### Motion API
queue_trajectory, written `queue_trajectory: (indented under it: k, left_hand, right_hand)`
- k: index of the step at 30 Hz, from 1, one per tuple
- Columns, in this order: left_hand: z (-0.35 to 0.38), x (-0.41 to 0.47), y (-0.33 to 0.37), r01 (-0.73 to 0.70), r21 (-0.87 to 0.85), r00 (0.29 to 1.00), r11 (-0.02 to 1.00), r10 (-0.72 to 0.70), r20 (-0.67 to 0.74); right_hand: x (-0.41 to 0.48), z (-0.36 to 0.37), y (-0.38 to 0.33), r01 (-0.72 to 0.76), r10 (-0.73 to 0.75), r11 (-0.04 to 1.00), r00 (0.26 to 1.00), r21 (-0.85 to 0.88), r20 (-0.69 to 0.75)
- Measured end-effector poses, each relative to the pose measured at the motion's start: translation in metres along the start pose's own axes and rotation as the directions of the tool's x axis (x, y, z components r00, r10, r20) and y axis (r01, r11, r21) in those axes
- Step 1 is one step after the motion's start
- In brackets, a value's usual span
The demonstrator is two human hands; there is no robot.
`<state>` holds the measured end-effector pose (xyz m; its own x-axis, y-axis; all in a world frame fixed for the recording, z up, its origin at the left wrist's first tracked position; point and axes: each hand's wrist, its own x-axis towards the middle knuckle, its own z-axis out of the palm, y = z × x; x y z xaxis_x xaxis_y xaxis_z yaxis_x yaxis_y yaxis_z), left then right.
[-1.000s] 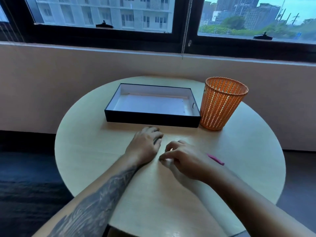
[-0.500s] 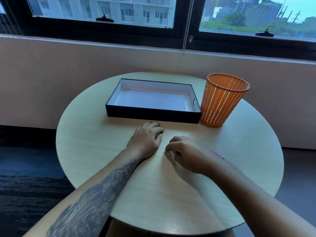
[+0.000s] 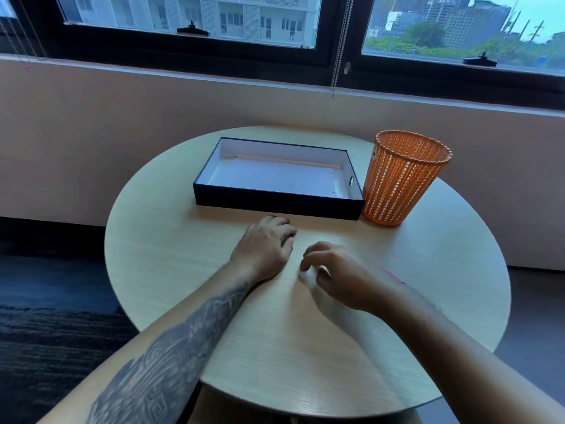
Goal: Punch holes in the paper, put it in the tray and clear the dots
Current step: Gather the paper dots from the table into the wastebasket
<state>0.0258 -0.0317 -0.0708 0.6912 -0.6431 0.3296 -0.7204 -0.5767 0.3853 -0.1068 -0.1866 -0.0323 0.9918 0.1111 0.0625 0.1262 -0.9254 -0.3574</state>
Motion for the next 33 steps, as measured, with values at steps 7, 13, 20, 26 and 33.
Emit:
queue_trajectory:
  k: [7,13,20,26,33]
  left_hand:
    - [0.000,0.000,0.000,-0.003,0.004,1.000,1.000,0.003,-0.006]
    - [0.003,0.001,-0.002,0.018,-0.006,1.000,1.000,-0.018,-0.003]
    - [0.003,0.001,-0.001,0.020,-0.002,1.000,1.000,-0.020,-0.002]
    - [0.004,0.001,-0.002,0.024,-0.009,1.000,1.000,-0.024,-0.003]
    - [0.005,0.001,-0.003,0.019,-0.003,1.000,1.000,-0.019,-0.003]
  right_hand:
    - [-0.001,0.002,-0.002,-0.014,0.014,1.000,1.000,-0.013,-0.005]
    - [-0.002,0.003,-0.009,0.025,-0.029,0.998,0.998,-0.062,-0.060]
    - [-0.004,0.004,-0.005,0.060,-0.064,0.995,0.997,-0.079,-0.050]
    - [-0.006,0.003,0.001,0.038,-0.039,0.999,0.998,-0.025,-0.047]
    - [-0.005,0.002,0.004,0.026,-0.027,1.000,0.998,-0.018,-0.053]
